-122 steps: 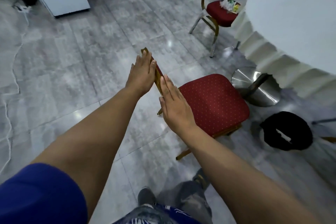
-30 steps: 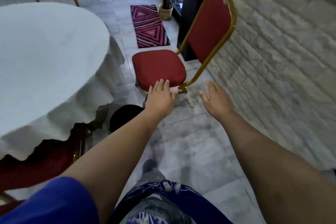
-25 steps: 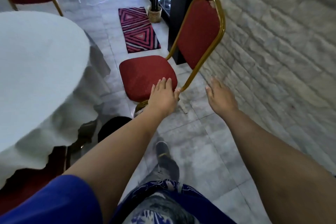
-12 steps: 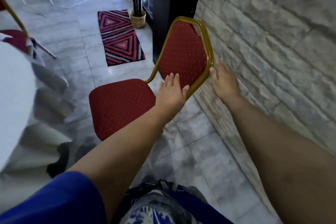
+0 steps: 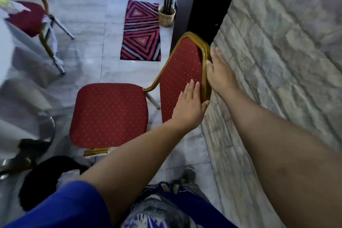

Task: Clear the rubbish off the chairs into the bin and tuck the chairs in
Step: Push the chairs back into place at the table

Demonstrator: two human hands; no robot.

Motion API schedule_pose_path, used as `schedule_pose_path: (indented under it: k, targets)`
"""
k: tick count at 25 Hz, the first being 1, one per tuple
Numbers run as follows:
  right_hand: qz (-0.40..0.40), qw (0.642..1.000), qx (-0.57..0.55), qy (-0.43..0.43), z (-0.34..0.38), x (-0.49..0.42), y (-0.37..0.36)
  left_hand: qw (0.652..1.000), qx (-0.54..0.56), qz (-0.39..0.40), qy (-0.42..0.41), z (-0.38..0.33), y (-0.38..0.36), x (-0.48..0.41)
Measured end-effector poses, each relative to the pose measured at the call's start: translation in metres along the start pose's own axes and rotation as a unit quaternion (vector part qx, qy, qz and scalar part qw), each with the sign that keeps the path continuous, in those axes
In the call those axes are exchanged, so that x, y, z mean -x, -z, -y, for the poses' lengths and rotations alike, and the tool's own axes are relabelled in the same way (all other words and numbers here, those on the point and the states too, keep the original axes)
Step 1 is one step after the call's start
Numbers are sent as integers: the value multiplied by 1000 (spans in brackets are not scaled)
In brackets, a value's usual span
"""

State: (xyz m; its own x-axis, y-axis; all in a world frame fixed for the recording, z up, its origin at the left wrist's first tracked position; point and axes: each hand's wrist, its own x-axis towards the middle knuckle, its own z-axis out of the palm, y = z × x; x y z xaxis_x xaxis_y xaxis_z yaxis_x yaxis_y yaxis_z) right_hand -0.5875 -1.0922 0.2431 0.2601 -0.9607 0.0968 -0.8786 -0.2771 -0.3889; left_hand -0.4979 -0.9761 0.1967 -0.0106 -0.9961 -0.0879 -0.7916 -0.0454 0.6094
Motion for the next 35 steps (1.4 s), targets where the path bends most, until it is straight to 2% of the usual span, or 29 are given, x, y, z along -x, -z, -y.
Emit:
schedule_pose_path:
  k: [4,7,11,23,35]
  targets:
    - [50,990,42,126,-9,-52,5,996,20,-76,53,-28,-28,-28]
    - [77,978,29,192,-19,-73,1,985,35,-153,77,-34,-39,-37]
    - [73,966,9,247,-24,-87,-4,983,-2,-178,44,-28,-39,-37]
    - [68,956,-36,281,3,-83,-20,981,-98,-161,47,-5,-20,-22]
    - [63,954,-26,293,112,-87,-69,977,-93,-160,103,79,50,8]
